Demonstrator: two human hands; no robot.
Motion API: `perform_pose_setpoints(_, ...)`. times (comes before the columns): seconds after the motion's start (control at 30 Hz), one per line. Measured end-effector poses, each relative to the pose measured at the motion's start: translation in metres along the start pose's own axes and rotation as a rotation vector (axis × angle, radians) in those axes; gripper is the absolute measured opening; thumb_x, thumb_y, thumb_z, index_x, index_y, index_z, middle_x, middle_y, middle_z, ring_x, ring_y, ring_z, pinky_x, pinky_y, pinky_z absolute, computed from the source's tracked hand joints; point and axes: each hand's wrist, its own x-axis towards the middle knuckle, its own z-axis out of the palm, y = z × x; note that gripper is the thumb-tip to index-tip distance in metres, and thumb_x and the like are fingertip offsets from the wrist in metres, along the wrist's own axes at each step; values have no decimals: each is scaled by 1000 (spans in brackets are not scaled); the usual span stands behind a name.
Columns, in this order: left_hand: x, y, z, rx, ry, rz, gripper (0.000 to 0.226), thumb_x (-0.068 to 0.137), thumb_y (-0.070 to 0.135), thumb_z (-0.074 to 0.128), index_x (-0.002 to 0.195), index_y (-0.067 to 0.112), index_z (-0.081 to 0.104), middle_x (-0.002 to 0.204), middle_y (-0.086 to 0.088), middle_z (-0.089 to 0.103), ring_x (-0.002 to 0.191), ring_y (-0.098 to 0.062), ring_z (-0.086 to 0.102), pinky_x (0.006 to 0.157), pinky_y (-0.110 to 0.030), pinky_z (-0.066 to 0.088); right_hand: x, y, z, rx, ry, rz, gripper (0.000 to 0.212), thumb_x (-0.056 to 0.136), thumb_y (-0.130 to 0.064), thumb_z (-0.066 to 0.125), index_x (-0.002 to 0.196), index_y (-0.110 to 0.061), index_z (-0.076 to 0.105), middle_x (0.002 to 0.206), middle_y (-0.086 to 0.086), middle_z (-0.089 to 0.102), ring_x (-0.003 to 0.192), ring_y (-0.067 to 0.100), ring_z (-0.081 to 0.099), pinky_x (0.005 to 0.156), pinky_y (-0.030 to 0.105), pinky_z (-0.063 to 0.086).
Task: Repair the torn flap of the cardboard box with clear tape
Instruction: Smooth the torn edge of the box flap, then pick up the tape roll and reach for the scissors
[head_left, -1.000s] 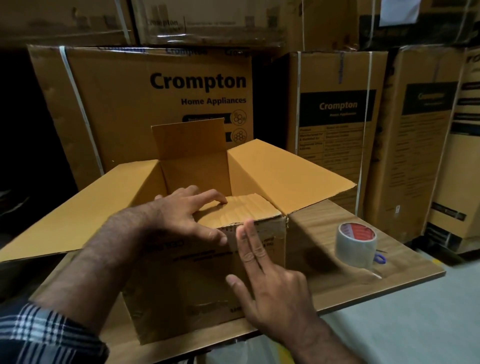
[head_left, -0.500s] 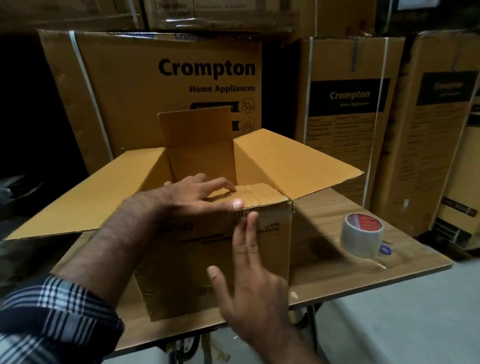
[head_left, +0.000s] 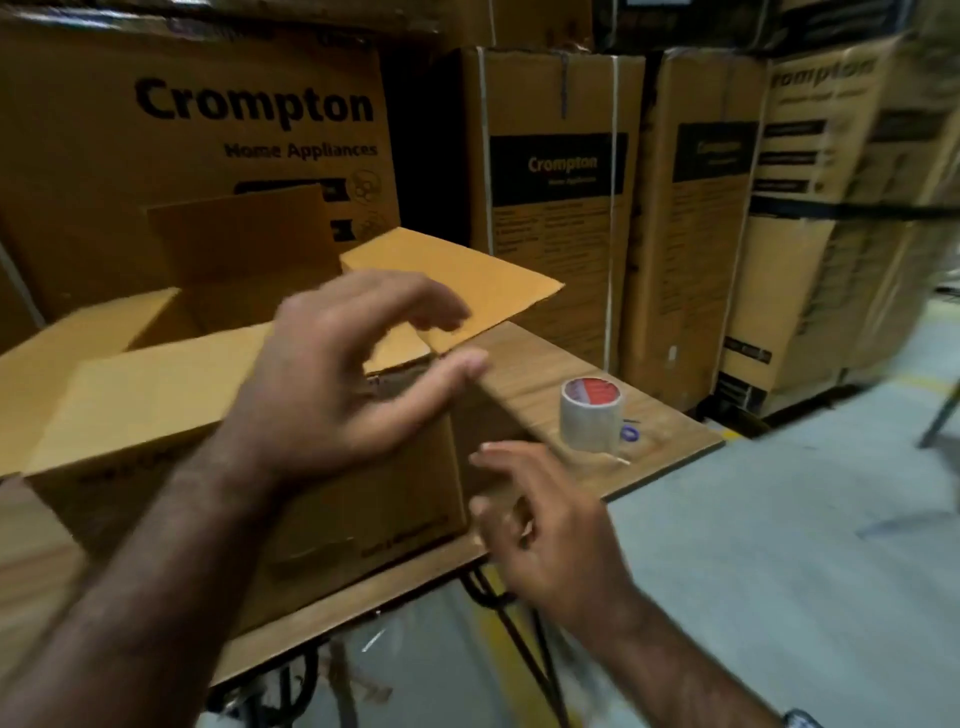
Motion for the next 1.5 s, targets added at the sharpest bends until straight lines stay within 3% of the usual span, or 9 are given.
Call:
perform_pose_setpoints(0.17,9,36,104,-309,-135,-97,36,91,47,64,107,16,72,99,4,70,93,-9,66,68,-32,60,1,71,-69,-182,187,401,17,90,-33,68,106,-28,68,101,-14,71,78,7,64,67,32,57)
perform_pose_setpoints(0.37,1,16,187,-199,-271,-331,41,86,57,61,113,26,66,109,12,67,100,-3,61,81,-34,58,8,145,-78,-447,-71,773,62,77,-68,66,124,-27,62,126,-5,66,120,20,58,101,44,45)
perform_pose_setpoints(0.57,1,-5,225,-58,-352,-444,46,86,42,67,128,24,58,127,5,66,116,-12,60,97,-37,53,34,166,-50,-411,-16,789,52,79,-65,71,113,-25,65,108,-3,74,104,19,65,106,46,44)
perform_pose_setpoints(0.7,13,-6,240,-69,-355,-496,58,86,36,72,138,24,50,139,1,59,127,-16,55,105,-36,49,46,170,-40,-268,19,779,23,87,-37,76,102,-23,65,105,-1,71,99,19,65,77,27,49)
perform_pose_setpoints(0.83,24,-7,249,-109,-350,-554,74,84,32,76,146,28,37,145,-2,53,132,-20,51,109,-41,48,56,162,-48,-216,27,661,12,93,-29,71,91,-31,59,95,-7,67,90,14,67,66,25,51)
perform_pose_setpoints(0.97,20,-14,259,-163,-384,-641,83,81,30,80,147,32,28,143,-5,55,132,-22,52,107,-45,49,68,150,-57,-260,-46,528,12,96,-38,66,93,-34,54,91,-8,67,85,13,65,72,35,59)
perform_pose_setpoints(1.2,21,-25,262,-103,-486,-593,81,82,4,67,149,27,29,145,-12,51,135,-29,48,113,-45,43,37,161,-55,-52,-83,713,36,91,-20,71,125,-20,59,117,-1,68,99,11,64,82,23,51)
perform_pose_setpoints(1.33,24,-27,261,-93,-518,-583,79,80,2,70,148,24,36,146,-10,50,135,-28,46,113,-45,41,29,158,-41,32,-121,744,58,83,-27,81,134,-24,53,116,-8,59,110,12,62,90,35,59)
perform_pose_setpoints(1.5,18,-26,262,-144,-381,-457,61,76,0,63,133,15,52,129,-14,63,120,-32,57,101,-40,48,32,158,-28,-17,41,683,27,89,-21,76,113,-18,65,93,-8,68,89,10,69,82,31,61)
